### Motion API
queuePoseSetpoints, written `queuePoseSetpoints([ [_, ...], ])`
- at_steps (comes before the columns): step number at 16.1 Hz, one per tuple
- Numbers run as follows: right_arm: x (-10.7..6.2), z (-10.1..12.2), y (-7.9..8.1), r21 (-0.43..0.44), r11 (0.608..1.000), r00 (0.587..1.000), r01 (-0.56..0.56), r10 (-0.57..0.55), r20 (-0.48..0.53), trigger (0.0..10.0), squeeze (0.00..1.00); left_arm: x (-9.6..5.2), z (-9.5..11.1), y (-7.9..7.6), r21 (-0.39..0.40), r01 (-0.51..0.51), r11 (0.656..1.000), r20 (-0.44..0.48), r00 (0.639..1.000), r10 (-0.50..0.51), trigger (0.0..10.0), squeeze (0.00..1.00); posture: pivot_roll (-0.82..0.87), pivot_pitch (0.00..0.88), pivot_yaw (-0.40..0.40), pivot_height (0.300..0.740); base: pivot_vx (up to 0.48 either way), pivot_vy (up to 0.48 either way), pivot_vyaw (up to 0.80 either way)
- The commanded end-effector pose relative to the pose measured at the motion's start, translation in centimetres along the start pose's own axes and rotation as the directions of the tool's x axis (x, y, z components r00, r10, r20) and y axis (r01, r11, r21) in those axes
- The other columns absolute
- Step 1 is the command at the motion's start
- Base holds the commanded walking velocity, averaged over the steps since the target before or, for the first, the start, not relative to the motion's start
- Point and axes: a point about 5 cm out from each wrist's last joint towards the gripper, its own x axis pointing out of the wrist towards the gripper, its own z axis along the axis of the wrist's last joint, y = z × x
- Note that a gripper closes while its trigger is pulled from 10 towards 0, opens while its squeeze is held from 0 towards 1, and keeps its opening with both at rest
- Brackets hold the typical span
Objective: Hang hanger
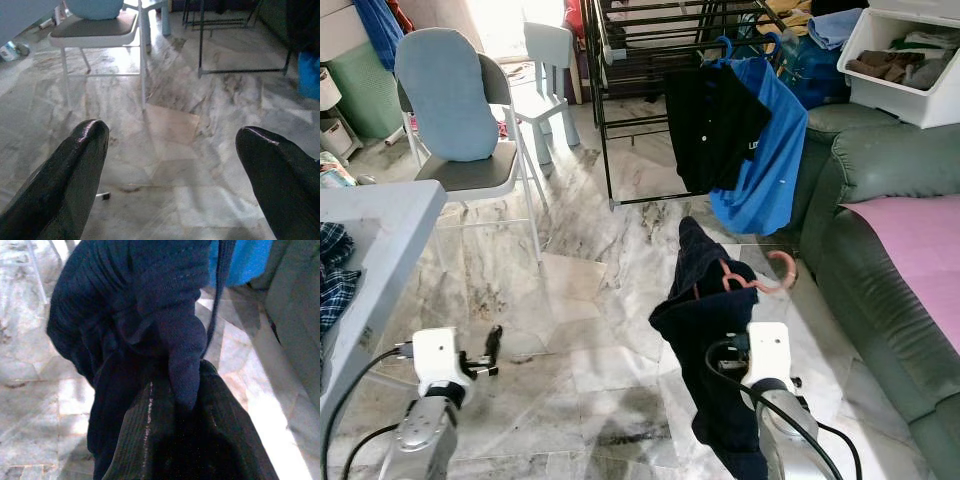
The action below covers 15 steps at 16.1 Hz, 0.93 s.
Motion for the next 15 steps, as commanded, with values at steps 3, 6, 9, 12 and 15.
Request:
queuePoseSetpoints([
  [3, 0.2, 2.3, 0.5, -0.020, 0.999, 0.997, -0.026, 0.028, 0.073, 10.0, 0.00, 0.9, 1.6, -0.9, -0.006, 0.029, 1.000, 0.035, 0.999, -0.029, 10.0, 0.00, -0.16, 0.000, 0.059, 0.740, 0.000, -0.289, 0.00],
  [6, -0.1, 2.3, 0.3, -0.013, 1.000, 0.997, -0.020, 0.021, 0.069, 10.0, 0.00, 1.2, 2.1, -0.8, -0.009, 0.018, 1.000, 0.045, 0.999, -0.017, 10.0, 0.00, -0.17, 0.000, 0.065, 0.740, 0.000, -0.349, 0.00],
  [9, -0.1, 2.2, 0.5, -0.010, 1.000, 0.998, -0.026, 0.026, 0.064, 10.0, 0.00, 1.3, 2.2, -1.0, -0.005, 0.024, 1.000, 0.039, 0.999, -0.024, 10.0, 0.00, -0.17, 0.000, 0.070, 0.740, 0.000, -0.350, 0.00],
  [12, -0.1, 2.2, 0.7, -0.006, 1.000, 0.998, -0.031, 0.031, 0.061, 10.0, 0.00, 1.5, 2.4, -1.1, -0.002, 0.025, 1.000, 0.038, 0.999, -0.025, 10.0, 0.00, -0.17, 0.000, 0.073, 0.740, 0.000, -0.352, 0.00],
  [15, 0.0, 2.2, 1.0, -0.005, 0.999, 0.998, -0.044, 0.044, 0.052, 10.0, 0.00, 1.6, 2.6, -1.1, 0.003, -0.002, 1.000, 0.042, 0.999, 0.002, 10.0, 0.00, -0.17, 0.000, 0.077, 0.740, 0.000, 0.000, 0.00],
])
